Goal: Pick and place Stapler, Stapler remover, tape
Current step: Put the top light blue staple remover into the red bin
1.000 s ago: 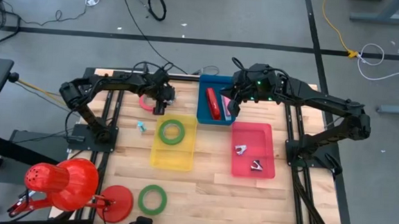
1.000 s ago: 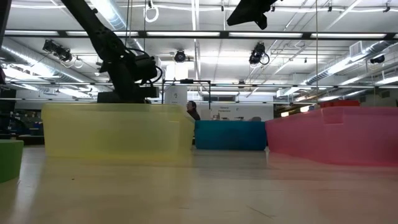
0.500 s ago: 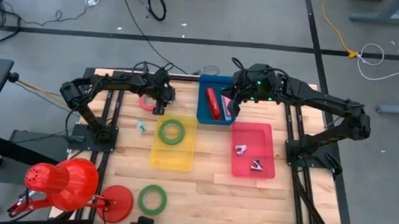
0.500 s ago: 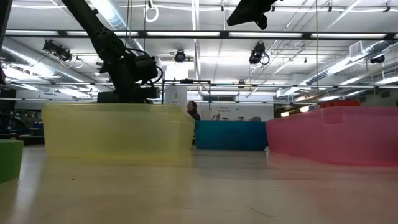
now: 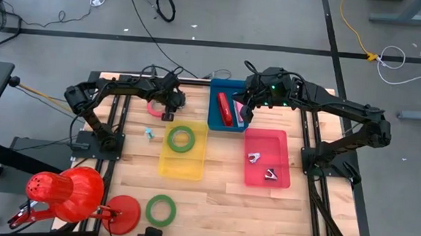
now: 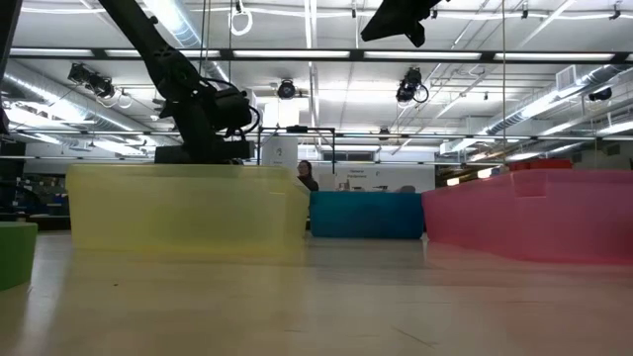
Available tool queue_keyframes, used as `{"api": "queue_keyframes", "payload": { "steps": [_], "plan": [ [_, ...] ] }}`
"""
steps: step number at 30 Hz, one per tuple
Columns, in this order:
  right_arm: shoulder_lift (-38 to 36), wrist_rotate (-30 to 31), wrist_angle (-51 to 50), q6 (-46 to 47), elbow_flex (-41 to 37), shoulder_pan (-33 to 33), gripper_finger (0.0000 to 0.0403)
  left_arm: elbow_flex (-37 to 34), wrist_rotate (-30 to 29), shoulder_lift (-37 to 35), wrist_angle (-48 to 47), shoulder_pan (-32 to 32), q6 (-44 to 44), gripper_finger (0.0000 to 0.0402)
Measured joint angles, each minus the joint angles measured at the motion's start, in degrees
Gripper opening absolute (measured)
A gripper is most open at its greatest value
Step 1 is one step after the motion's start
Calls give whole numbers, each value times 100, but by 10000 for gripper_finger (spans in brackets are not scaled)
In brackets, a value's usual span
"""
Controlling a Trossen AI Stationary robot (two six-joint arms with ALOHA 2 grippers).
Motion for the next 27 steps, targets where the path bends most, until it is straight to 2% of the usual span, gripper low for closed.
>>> {"api": "queue_keyframes", "payload": {
  "steps": [16, 27],
  "plan": [
    [2, 8, 2, -107, 0, 0, 23, 0, 42, 2, -14, -34, -42, 110],
    [2, -16, 4, -107, 0, 1, 22, 0, 48, 2, -22, -37, -165, 18]
  ]
}}
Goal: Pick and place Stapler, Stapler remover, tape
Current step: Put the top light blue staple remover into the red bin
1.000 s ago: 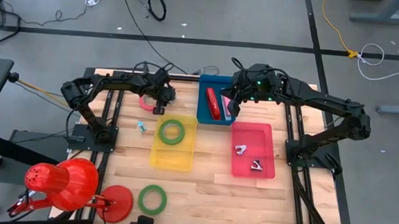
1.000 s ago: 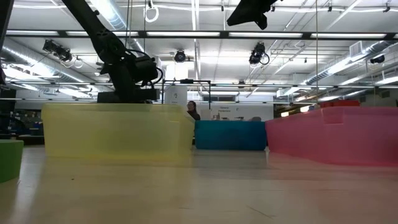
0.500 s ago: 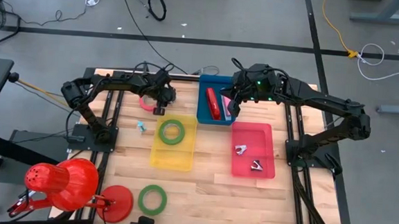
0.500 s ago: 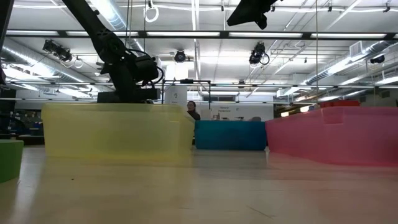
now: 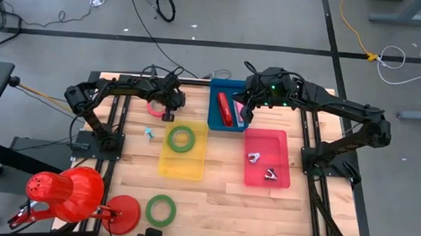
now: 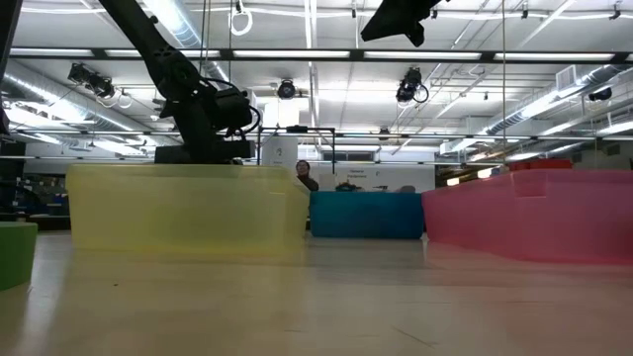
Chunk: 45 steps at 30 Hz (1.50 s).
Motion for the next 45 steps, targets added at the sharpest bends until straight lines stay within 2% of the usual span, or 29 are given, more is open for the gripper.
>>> {"api": "queue_keyframes", "payload": {
  "steps": [3, 11, 16, 25, 29, 38, 45],
  "plan": [
    [0, 0, 0, 0, 0, 0, 22, 2, -1, 0, 1, -1, 1, 6],
    [0, 2, 2, 0, 0, -1, 22, 6, -2, 0, -11, -1, 6, 6],
    [0, 4, 2, 0, 0, 0, 23, 275, -142, 0, -232, -2, 12, 6],
    [0, 4, 2, 0, 0, -1, 23, 1496, -170, 2, -1448, -109, 6, 3],
    [0, 7, 2, 0, 0, 0, 22, 2056, 1, 2, -1873, -232, -144, 3],
    [-14, 41, 8, -9, 0, -1, 22, 3232, 382, 2, -1926, -576, -449, 1],
    [-228, 621, 98, -35, 0, 2, 22, 3971, 432, 2, -1951, -761, -682, 1]
  ]
}}
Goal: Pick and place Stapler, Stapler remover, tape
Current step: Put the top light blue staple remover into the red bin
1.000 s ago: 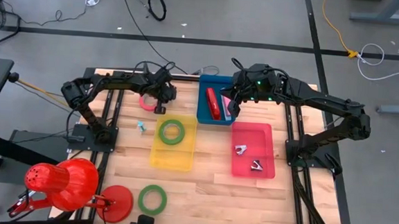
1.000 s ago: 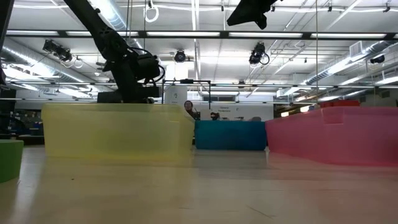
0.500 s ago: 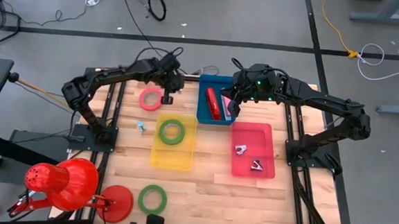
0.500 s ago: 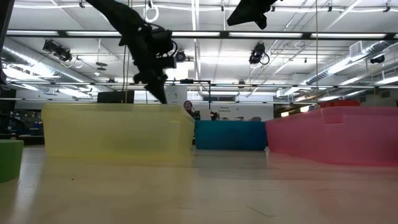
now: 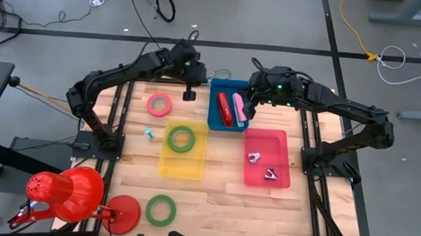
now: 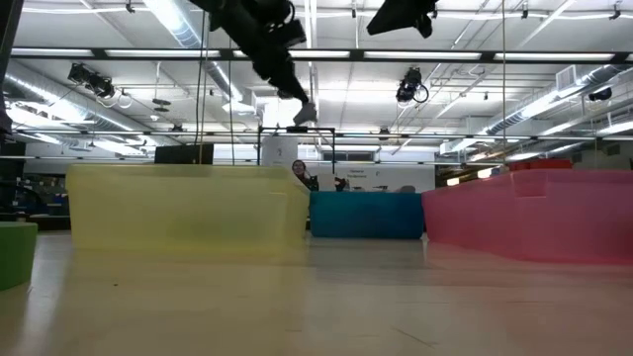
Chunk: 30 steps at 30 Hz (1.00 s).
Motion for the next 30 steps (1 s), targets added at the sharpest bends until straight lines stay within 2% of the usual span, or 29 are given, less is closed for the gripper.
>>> {"api": "queue_keyframes", "payload": {
  "steps": [4, 7, 16, 20, 26, 30],
  "plan": [
    [-276, 380, 17, -25, 0, -26, 22, 358, 451, 0, 4, -1, -431, 1],
    [-485, 426, 20, -44, 0, -115, 22, 604, 901, 0, 34, -8, -728, 1],
    [-812, 3, 40, 22, 0, -284, 31, 1105, 2071, -2, 526, -252, -1427, 0],
    [-819, -33, 31, -1, 0, -282, 59, 1269, 2482, -4, 1059, -376, -1776, 0],
    [-816, -41, 35, 33, 0, -284, 127, 1373, 2592, -5, 1434, -522, -1926, 0],
    [-810, -445, 110, 42, 0, -284, 170, 1373, 2726, 0, 1511, -615, -2050, 0]
  ]
}}
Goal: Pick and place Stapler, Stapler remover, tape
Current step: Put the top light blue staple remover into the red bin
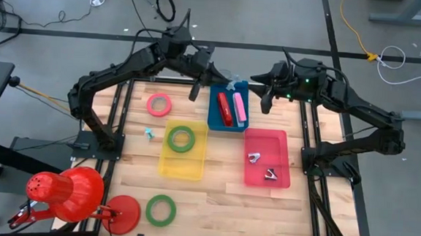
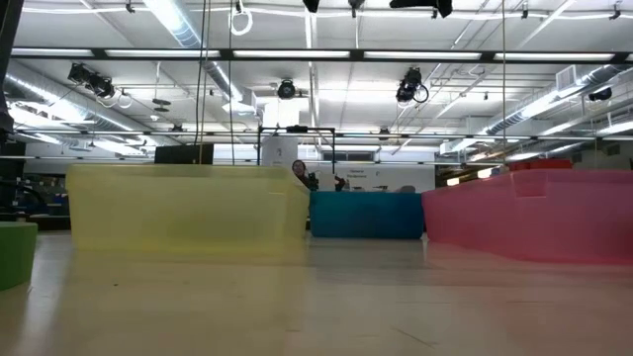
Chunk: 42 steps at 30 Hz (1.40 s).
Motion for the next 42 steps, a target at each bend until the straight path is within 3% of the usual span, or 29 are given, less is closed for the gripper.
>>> {"api": "queue_keyframes", "payload": {
  "steps": [6, 12, 23, 42],
  "plan": [
    [41, -343, 173, -2, 0, 2, 212, -2, 53, -2, 43, -173, -1, 0],
    [72, -662, 316, 104, 0, 0, 221, -2, 55, -2, 47, -286, 5, 0],
    [357, -787, 286, 131, -2, 0, 189, -4, 53, -2, 48, -315, 1, 0],
    [208, -931, 282, 139, -2, 0, 119, -7, 53, -2, -29, -315, 29, 0]
  ]
}}
